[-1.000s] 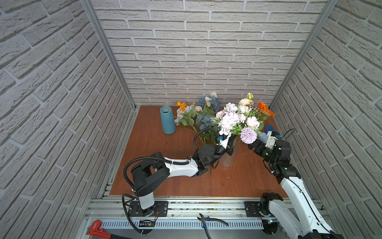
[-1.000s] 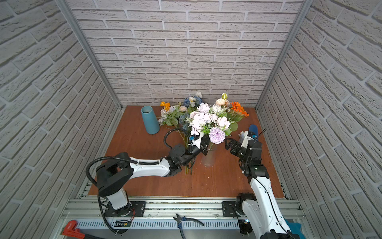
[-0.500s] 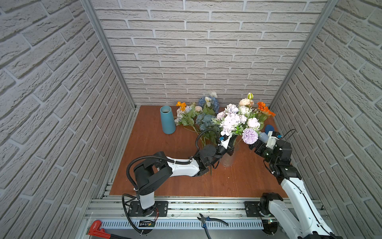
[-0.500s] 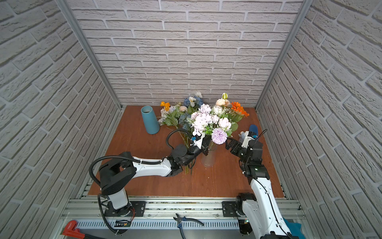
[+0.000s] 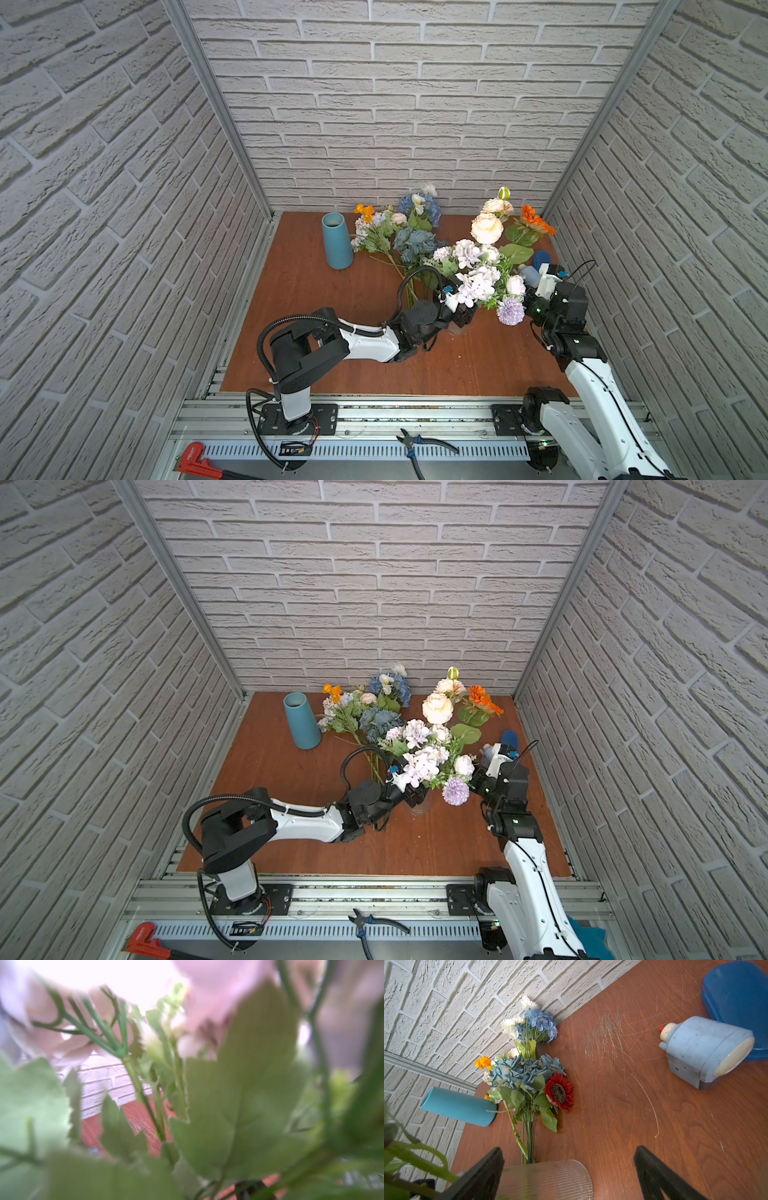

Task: Arrange flowers in a vase
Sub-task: Place the flower in the vase.

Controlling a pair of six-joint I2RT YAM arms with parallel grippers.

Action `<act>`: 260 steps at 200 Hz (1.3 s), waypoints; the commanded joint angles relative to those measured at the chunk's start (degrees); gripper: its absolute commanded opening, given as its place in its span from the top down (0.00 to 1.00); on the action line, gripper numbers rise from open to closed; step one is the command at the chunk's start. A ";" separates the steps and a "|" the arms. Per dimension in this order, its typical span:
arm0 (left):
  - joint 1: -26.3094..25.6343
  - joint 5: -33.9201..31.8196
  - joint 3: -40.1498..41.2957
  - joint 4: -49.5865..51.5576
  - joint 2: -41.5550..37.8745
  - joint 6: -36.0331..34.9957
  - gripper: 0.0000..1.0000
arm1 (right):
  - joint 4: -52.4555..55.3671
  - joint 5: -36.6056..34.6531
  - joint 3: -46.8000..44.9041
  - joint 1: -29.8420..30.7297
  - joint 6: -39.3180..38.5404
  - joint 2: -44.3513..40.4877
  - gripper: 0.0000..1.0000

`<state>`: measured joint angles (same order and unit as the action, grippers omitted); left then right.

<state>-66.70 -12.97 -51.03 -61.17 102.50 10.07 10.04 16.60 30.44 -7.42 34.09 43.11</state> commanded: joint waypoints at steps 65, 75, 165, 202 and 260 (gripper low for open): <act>-0.72 -1.80 2.49 10.59 -7.16 6.35 0.02 | 1.00 -0.94 1.62 -0.40 -1.10 -0.96 0.00; -0.72 -1.79 2.91 12.90 -8.41 7.12 0.02 | 1.33 -1.08 1.73 -0.40 -1.31 -1.23 0.01; -0.72 -0.50 5.27 28.06 -14.08 12.48 0.02 | 3.68 -1.53 2.80 -0.40 -1.35 -2.98 0.00; -0.63 0.76 7.39 37.89 -19.66 12.52 0.02 | 6.25 -2.32 3.69 -0.40 -2.27 -3.89 0.00; 1.26 -3.88 13.82 49.83 -31.42 16.31 0.02 | 15.97 -6.44 9.00 -0.40 -3.26 -3.53 0.01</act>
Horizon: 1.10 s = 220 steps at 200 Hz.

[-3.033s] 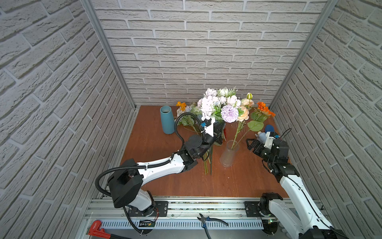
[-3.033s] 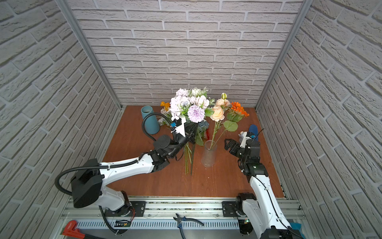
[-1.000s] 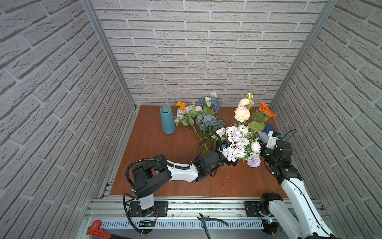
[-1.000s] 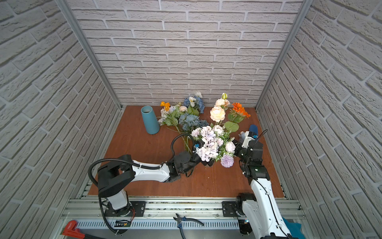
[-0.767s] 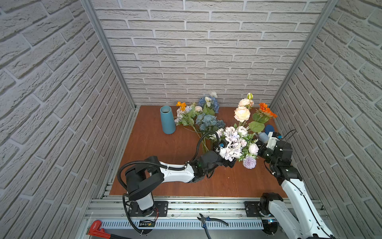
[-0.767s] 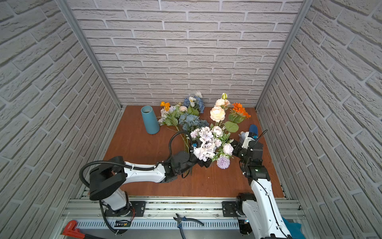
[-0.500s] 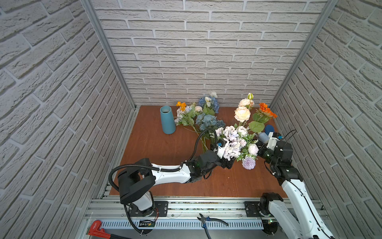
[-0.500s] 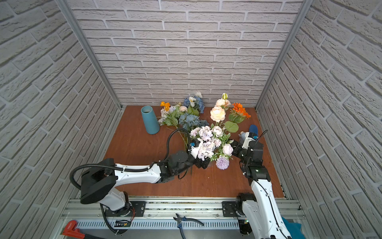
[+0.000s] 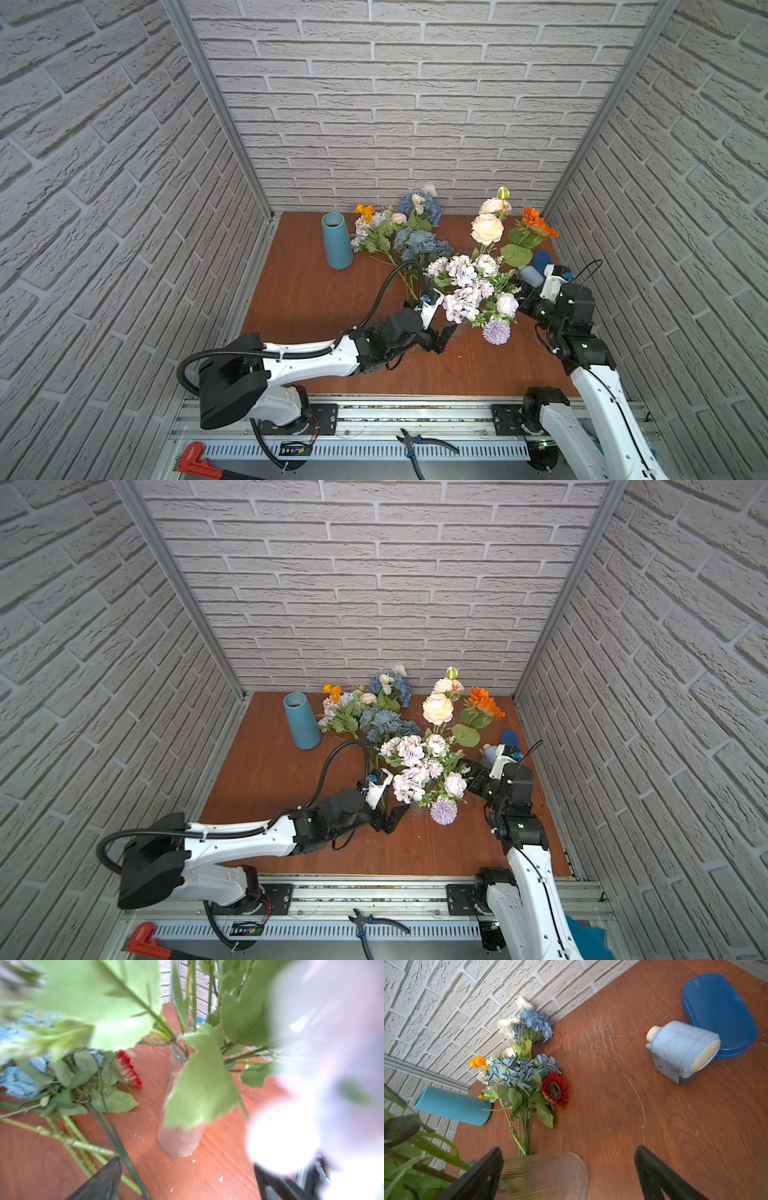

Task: Arrange flowers in a vase
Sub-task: Place the flower in the vase, then pick up the flower from the top-center of the table.

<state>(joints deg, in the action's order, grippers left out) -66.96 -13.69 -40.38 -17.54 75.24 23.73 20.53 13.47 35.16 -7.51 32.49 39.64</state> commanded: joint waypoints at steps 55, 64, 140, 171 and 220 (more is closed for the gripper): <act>13.88 4.32 6.78 4.57 -4.57 8.00 0.05 | 8.14 -3.40 5.38 -0.31 -1.43 0.40 0.02; 15.54 6.59 6.43 3.17 -3.32 8.35 0.08 | 7.81 -3.39 5.27 -0.31 -1.13 0.48 0.02; 25.82 18.32 -3.03 -2.84 9.20 12.15 0.33 | 7.42 -4.51 4.28 -0.31 -0.89 0.57 0.02; 25.80 18.87 -9.33 -0.87 15.62 12.28 0.36 | 6.99 -4.95 3.97 -0.33 -0.67 0.48 0.02; 24.64 16.55 -17.20 3.72 22.91 13.75 0.44 | 5.42 -4.78 2.64 -0.31 -0.59 1.55 0.02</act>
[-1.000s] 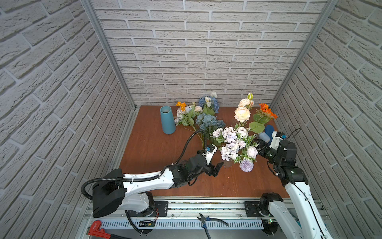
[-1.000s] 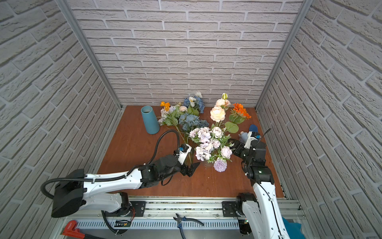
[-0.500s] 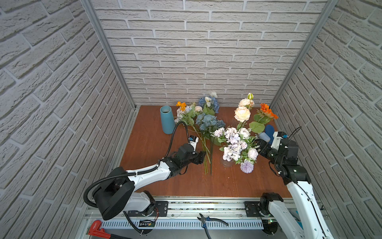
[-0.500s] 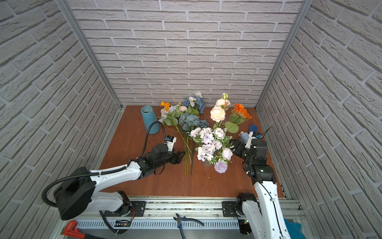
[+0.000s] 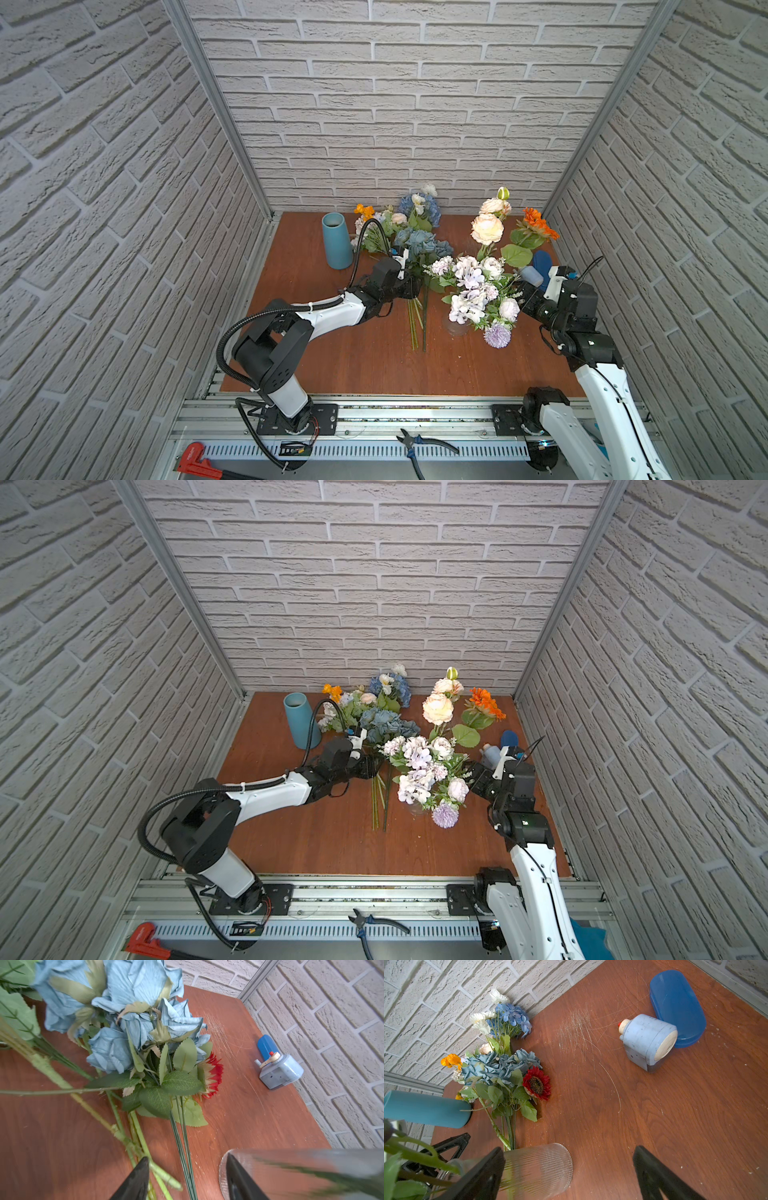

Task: Arrange flowers in a vase
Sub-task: Pick up the flower from the top-center of the table.

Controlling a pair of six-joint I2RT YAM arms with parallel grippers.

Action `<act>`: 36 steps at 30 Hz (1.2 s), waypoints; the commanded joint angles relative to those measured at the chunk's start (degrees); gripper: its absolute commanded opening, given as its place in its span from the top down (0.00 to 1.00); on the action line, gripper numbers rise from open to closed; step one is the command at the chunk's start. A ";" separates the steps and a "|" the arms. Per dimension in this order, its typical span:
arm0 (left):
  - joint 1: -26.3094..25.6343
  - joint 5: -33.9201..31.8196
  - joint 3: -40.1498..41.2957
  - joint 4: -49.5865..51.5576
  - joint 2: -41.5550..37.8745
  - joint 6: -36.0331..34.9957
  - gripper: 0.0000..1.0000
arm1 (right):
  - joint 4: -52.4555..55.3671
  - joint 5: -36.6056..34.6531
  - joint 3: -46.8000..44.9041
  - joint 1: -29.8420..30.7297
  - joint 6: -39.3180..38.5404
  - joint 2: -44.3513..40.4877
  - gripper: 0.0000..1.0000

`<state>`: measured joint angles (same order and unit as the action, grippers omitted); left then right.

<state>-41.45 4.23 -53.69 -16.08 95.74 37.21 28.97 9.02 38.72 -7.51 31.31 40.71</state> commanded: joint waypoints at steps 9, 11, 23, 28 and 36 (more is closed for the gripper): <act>-2.41 -4.12 -9.28 6.82 8.18 0.59 0.49 | -4.16 -0.02 -0.58 -0.32 0.51 2.44 0.02; -2.50 -4.14 -9.39 6.12 9.21 1.25 0.49 | -4.44 -0.18 -0.79 -0.31 0.43 2.19 0.03; -2.86 -0.70 -13.05 6.01 15.75 3.75 0.49 | -3.40 -1.85 -0.66 -0.27 -0.64 0.73 0.03; -3.06 -0.31 -14.48 6.18 17.41 3.75 0.53 | -3.53 -2.04 -0.50 -0.31 -0.95 0.69 0.03; -2.96 -0.10 -16.79 7.72 19.86 3.53 0.61 | -2.46 -2.93 0.12 -0.31 -1.51 -0.12 0.03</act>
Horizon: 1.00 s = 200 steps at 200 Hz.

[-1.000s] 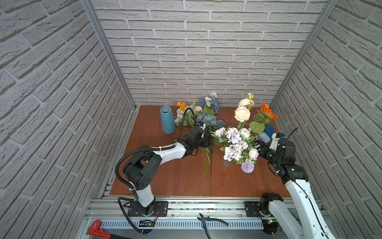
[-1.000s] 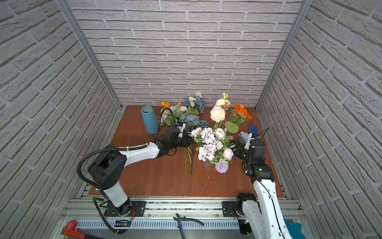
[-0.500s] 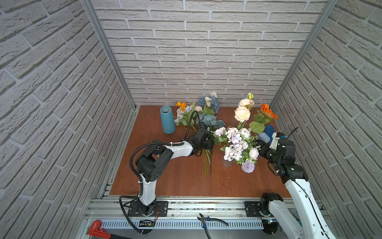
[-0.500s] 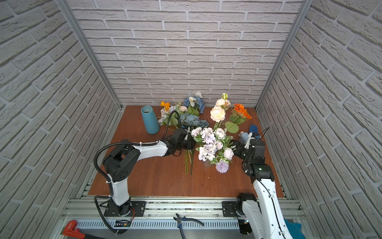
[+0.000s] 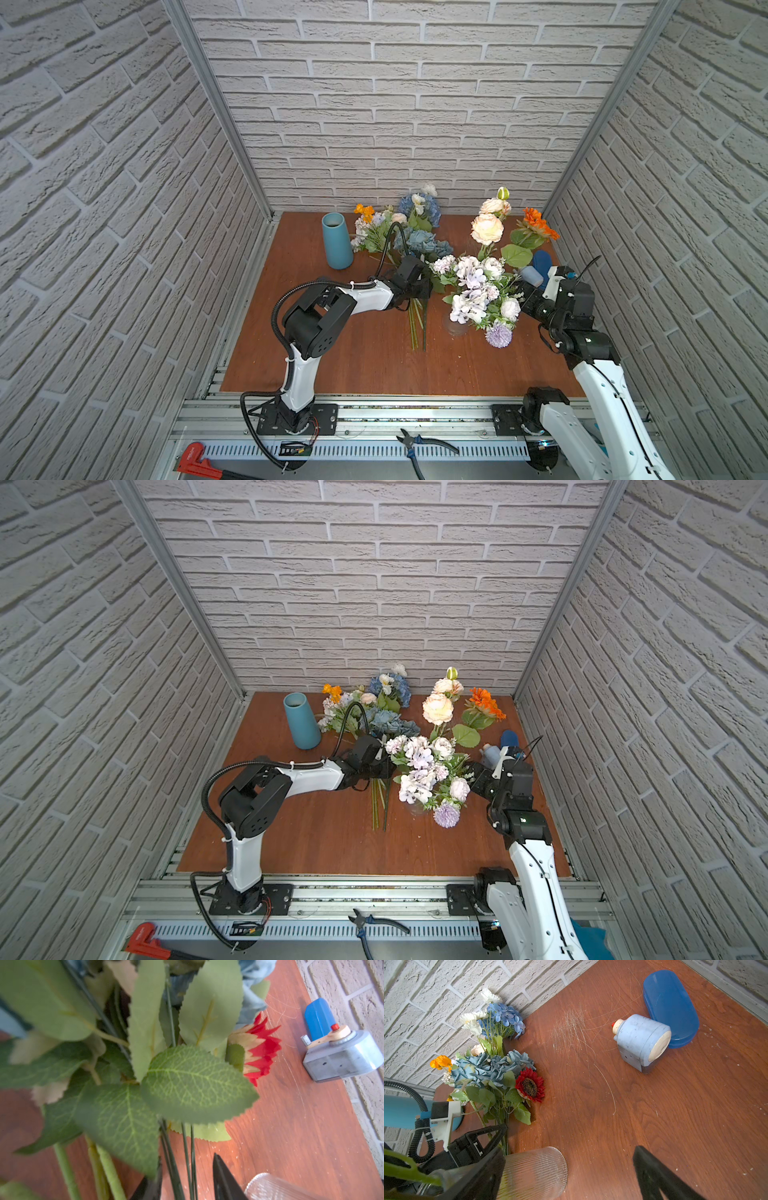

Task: Arrange flowers in a vase
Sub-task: Pick up the flower from the top-center of the table.

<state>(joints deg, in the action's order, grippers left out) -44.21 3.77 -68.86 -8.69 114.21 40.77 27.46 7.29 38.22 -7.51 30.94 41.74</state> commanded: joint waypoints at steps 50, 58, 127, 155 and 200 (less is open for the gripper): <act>-0.21 0.81 -0.73 -1.28 -0.09 0.20 0.92 | -0.92 -2.38 0.56 -0.31 -1.25 -2.75 0.03; -0.25 0.89 -0.41 -1.54 -1.01 0.19 0.97 | -1.04 -2.22 0.40 -0.31 -1.15 -2.62 0.03; 0.44 -4.01 5.23 -2.54 -13.40 -2.21 1.00 | -1.71 -1.54 0.09 -0.32 -0.70 -2.09 0.03; 2.04 -4.12 8.20 -5.90 -17.47 -1.34 1.00 | -1.76 -1.15 0.26 -0.31 -0.70 -2.25 0.03; 4.02 -5.01 11.98 -11.34 -23.95 -2.95 1.00 | -1.15 -0.60 3.14 -0.29 -2.89 -2.72 0.03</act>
<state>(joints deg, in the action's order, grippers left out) -41.21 0.49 -58.24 -13.17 94.37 39.86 27.68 6.02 38.37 -7.51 30.28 39.75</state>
